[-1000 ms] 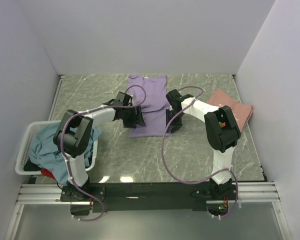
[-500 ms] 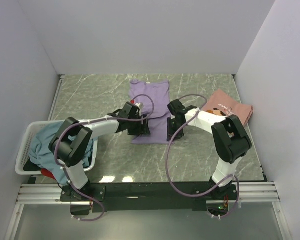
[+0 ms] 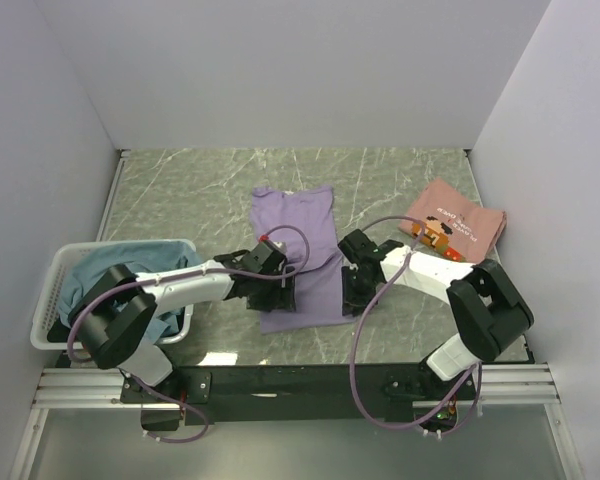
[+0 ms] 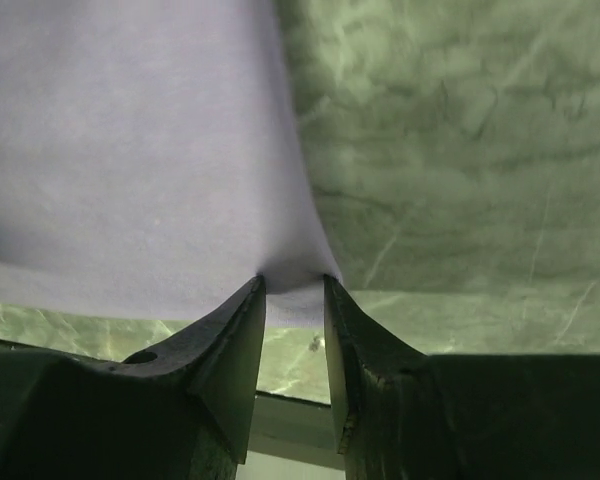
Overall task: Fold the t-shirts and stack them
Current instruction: Fold the tshirt
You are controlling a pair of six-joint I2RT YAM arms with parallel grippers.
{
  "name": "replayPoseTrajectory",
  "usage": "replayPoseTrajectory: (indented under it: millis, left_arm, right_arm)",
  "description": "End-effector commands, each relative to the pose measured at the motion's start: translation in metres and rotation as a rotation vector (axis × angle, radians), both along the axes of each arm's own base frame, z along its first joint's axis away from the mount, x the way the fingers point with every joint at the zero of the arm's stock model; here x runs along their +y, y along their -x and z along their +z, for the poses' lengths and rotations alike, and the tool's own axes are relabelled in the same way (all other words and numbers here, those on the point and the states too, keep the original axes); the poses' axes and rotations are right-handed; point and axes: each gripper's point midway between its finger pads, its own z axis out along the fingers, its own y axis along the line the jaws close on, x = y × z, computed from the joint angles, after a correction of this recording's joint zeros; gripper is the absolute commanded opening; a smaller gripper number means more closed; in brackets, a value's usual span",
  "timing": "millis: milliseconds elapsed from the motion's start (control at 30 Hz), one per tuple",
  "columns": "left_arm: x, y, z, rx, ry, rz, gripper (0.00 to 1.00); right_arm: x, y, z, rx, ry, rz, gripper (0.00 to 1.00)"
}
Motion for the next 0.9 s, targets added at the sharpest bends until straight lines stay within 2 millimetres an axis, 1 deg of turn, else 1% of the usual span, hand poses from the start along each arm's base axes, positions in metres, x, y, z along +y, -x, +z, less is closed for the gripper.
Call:
replayPoseTrajectory:
  millis: [0, 33, 100, 133, 167, 200, 233, 267, 300, 367, 400, 433, 467, 500, 533, 567, 600, 633, 667, 700, 733, 767, 800, 833, 867]
  left_arm:
    - [0.042, 0.041, -0.015, 0.132, -0.158, 0.053, 0.76]
    - [0.045, 0.04, -0.012, 0.126, -0.166, 0.069, 0.76]
    - [0.041, 0.036, 0.003, 0.083, -0.13, 0.071, 0.77]
    - [0.037, 0.032, 0.017, 0.046, -0.09, 0.071, 0.77]
    - [0.034, 0.029, 0.025, 0.022, -0.066, 0.071, 0.77]
    - [0.032, 0.026, 0.033, -0.002, -0.043, 0.071, 0.78]
    - [0.027, 0.021, 0.049, -0.046, 0.003, 0.069, 0.78]
    - [0.025, 0.019, 0.057, -0.067, 0.027, 0.068, 0.78]
    - [0.023, 0.017, 0.064, -0.086, 0.046, 0.065, 0.79]
    - [0.021, 0.015, 0.08, -0.134, 0.096, 0.063, 0.81]
    - [0.02, 0.014, 0.083, -0.145, 0.109, 0.06, 0.82]
    - [0.02, 0.013, 0.085, -0.161, 0.116, 0.05, 0.82]
    - [0.017, 0.015, 0.086, -0.166, 0.137, 0.031, 0.82]
    - [0.011, 0.013, 0.09, -0.182, 0.166, 0.011, 0.81]
    - [0.009, 0.013, 0.089, -0.191, 0.174, -0.011, 0.82]
    - [0.005, 0.014, 0.089, -0.193, 0.191, -0.033, 0.81]
    - [-0.001, 0.011, 0.093, -0.215, 0.218, -0.05, 0.81]
    - [-0.003, 0.011, 0.088, -0.221, 0.216, -0.082, 0.81]
    - [-0.006, 0.011, 0.088, -0.229, 0.228, -0.101, 0.81]
    - [-0.015, 0.009, 0.092, -0.252, 0.269, -0.127, 0.81]
    - [-0.016, 0.01, 0.085, -0.252, 0.269, -0.149, 0.81]
    - [-0.019, 0.011, 0.083, -0.256, 0.284, -0.164, 0.81]
    - [-0.022, 0.013, 0.082, -0.249, 0.302, -0.179, 0.81]
    - [-0.028, 0.01, 0.084, -0.268, 0.329, -0.186, 0.81]
    - [-0.028, 0.011, 0.074, -0.251, 0.323, -0.189, 0.8]
  right_arm:
    - [-0.035, 0.038, -0.015, 0.115, 0.142, 0.0, 0.38]
    - [-0.034, 0.037, -0.013, 0.111, 0.14, 0.001, 0.38]
    - [-0.032, 0.033, -0.003, 0.089, 0.125, 0.006, 0.38]
    - [-0.03, 0.031, 0.002, 0.079, 0.117, 0.011, 0.38]
    - [-0.025, 0.024, 0.015, 0.053, 0.1, 0.015, 0.38]
    - [-0.023, 0.021, 0.022, 0.04, 0.089, 0.019, 0.38]
    - [-0.019, 0.016, 0.03, 0.025, 0.074, 0.022, 0.38]
    - [-0.017, 0.014, 0.04, 0.014, 0.064, 0.031, 0.38]
    - [-0.008, 0.002, 0.055, -0.026, 0.034, 0.034, 0.38]
    - [0.002, -0.007, 0.069, -0.051, 0.003, 0.049, 0.38]
    - [0.01, -0.02, 0.081, -0.086, -0.025, 0.05, 0.38]
    - [0.016, -0.024, 0.085, -0.096, -0.039, 0.056, 0.39]
    - [0.023, -0.028, 0.085, -0.086, -0.058, 0.069, 0.38]
    - [0.033, -0.039, 0.09, -0.113, -0.087, 0.076, 0.39]
    - [0.039, -0.042, 0.089, -0.113, -0.097, 0.086, 0.38]
    - [0.046, -0.052, 0.084, -0.114, -0.095, 0.094, 0.38]
    - [0.051, -0.054, 0.081, -0.114, -0.096, 0.11, 0.38]
    - [0.056, -0.058, 0.073, -0.103, -0.092, 0.12, 0.38]
    - [0.061, -0.062, 0.071, -0.106, -0.102, 0.128, 0.38]
    - [0.072, -0.069, 0.073, -0.123, -0.14, 0.136, 0.38]
    - [0.078, -0.073, 0.072, -0.123, -0.158, 0.142, 0.38]
    - [0.087, -0.081, 0.068, -0.129, -0.177, 0.142, 0.38]
    - [0.093, -0.082, 0.067, -0.118, -0.196, 0.145, 0.38]
    - [0.098, -0.084, 0.065, -0.115, -0.206, 0.148, 0.38]
    - [0.102, -0.087, 0.059, -0.102, -0.207, 0.146, 0.38]
